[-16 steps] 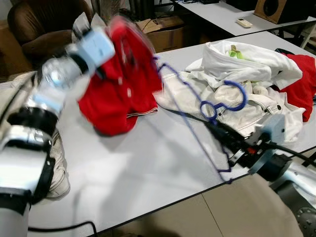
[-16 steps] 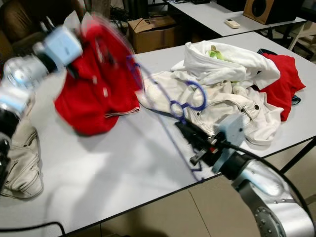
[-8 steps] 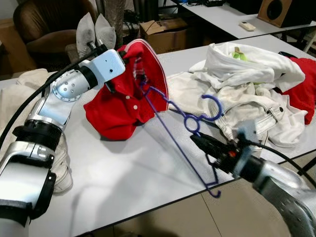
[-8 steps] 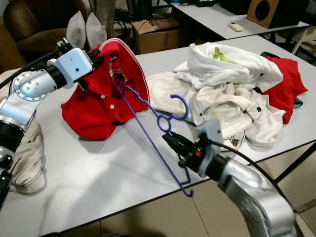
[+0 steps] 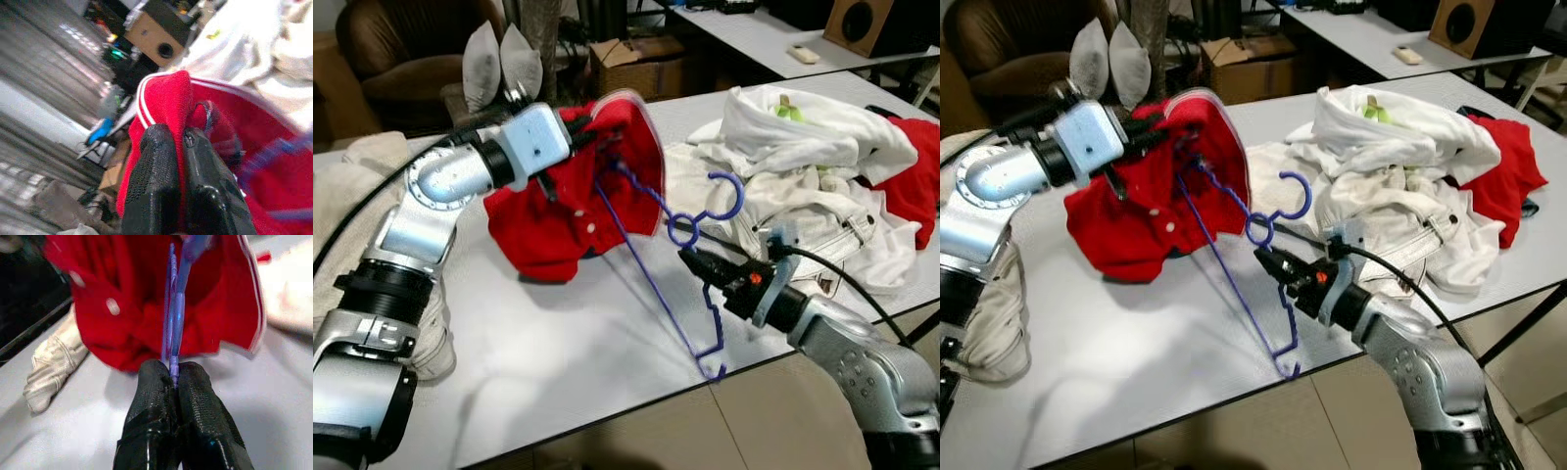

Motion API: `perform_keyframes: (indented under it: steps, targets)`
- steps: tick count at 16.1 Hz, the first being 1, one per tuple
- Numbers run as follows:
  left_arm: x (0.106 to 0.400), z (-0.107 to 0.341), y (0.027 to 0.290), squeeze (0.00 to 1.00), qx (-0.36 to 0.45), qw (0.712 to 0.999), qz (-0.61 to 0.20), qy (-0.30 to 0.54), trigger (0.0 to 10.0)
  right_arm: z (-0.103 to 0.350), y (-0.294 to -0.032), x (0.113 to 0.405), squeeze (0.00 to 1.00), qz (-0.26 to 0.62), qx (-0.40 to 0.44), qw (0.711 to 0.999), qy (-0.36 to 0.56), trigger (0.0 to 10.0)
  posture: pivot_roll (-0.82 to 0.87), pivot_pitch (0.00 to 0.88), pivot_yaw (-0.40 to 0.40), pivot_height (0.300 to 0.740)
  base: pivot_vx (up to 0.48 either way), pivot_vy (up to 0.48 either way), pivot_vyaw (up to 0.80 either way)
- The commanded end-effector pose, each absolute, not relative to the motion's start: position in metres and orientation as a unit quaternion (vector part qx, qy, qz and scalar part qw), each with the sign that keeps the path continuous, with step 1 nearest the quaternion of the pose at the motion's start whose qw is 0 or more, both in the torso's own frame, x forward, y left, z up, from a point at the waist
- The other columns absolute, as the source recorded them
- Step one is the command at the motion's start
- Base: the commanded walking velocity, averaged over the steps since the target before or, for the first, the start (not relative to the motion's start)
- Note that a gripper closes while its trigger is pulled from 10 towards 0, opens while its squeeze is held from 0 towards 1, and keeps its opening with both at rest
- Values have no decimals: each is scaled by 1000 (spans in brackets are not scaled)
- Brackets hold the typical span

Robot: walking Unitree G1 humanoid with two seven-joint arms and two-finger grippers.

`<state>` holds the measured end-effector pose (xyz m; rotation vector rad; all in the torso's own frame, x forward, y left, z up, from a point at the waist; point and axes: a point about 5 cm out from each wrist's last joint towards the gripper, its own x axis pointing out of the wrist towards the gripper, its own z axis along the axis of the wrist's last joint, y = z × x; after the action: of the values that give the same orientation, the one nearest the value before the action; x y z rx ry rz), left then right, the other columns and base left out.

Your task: Hang hanger

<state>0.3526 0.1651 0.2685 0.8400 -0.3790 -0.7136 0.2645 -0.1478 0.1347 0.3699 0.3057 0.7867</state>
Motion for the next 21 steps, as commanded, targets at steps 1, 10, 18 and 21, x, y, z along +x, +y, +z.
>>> perform_keyframes:
  steps: [1,10,18,21]
  targets:
    - [352,279,171,0,391,845,-310,-194,1608,130,-148,264,0,381,178,892,165,10000,-217,0,34,740,0,0,0]
    - [340,260,172,0,392,822,-396,-116,0,150,-155,297,0,297,327,892,98,10000,-225,0,50,740,0,0,0]
    - [320,234,185,0,377,815,-440,-18,0,158,-117,335,0,267,551,786,81,10000,-192,0,25,740,0,0,0]
    - [325,228,194,0,421,813,-402,10,78,161,-106,346,0,238,593,765,76,10000,-185,0,21,740,0,0,0]
